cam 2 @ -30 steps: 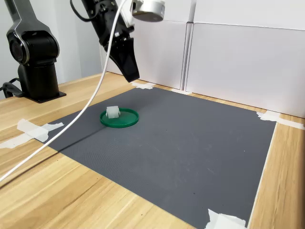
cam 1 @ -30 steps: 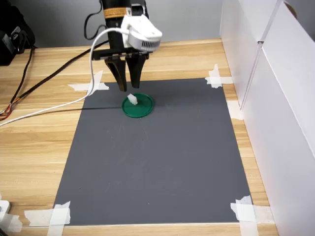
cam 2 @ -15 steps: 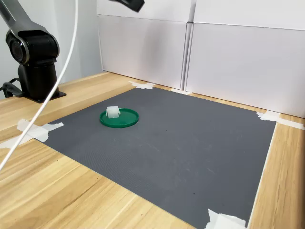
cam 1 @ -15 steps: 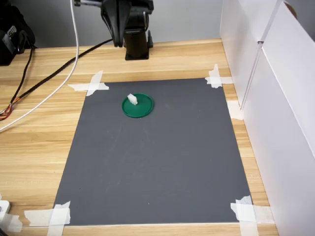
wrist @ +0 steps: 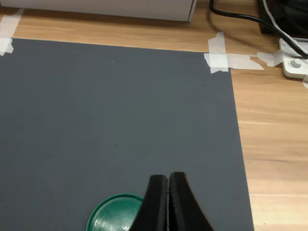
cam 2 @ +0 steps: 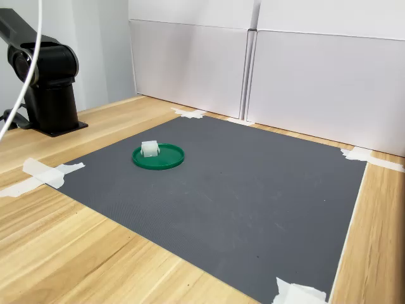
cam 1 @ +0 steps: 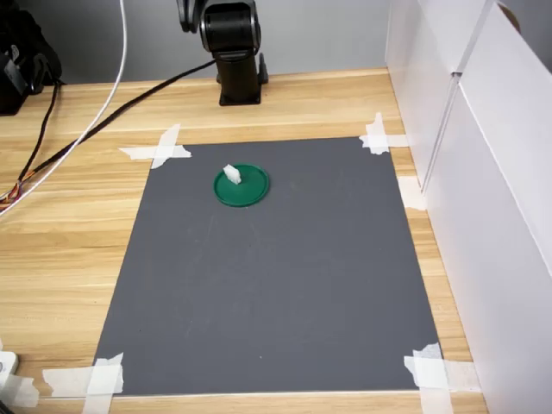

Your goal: Grasp a white terminal and put it in the green lid.

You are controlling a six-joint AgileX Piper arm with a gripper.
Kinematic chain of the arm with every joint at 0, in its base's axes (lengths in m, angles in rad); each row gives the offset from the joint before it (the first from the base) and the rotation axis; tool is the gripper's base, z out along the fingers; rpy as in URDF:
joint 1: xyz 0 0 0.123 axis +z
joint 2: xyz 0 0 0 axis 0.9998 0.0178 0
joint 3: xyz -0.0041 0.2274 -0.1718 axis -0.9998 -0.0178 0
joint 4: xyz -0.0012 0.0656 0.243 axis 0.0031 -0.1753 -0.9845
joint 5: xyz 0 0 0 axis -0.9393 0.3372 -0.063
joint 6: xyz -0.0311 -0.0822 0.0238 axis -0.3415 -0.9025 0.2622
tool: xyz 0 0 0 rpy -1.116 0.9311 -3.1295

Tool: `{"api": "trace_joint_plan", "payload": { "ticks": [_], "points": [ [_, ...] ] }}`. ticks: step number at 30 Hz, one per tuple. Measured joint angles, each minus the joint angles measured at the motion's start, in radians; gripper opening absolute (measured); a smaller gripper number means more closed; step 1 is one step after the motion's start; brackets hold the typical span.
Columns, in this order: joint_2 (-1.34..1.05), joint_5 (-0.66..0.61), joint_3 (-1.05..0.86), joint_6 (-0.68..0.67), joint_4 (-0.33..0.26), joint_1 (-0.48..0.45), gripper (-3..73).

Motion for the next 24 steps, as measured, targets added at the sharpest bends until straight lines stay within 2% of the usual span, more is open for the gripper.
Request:
{"api": "trace_joint_plan", "payload": {
  "ticks": [3, 7, 15, 24],
  "points": [
    [-0.052, -0.001, -0.062, 0.044, 0.007, 0.0, -2.0],
    [-0.112, 0.007, -0.171, 0.128, 0.049, 0.0, -2.0],
    [-0.211, 0.132, -0.306, 0.317, 0.133, 0.0, -2.0],
    [-0.302, 0.152, -0.428, 0.339, 0.161, 0.0, -2.0]
  ]
}}
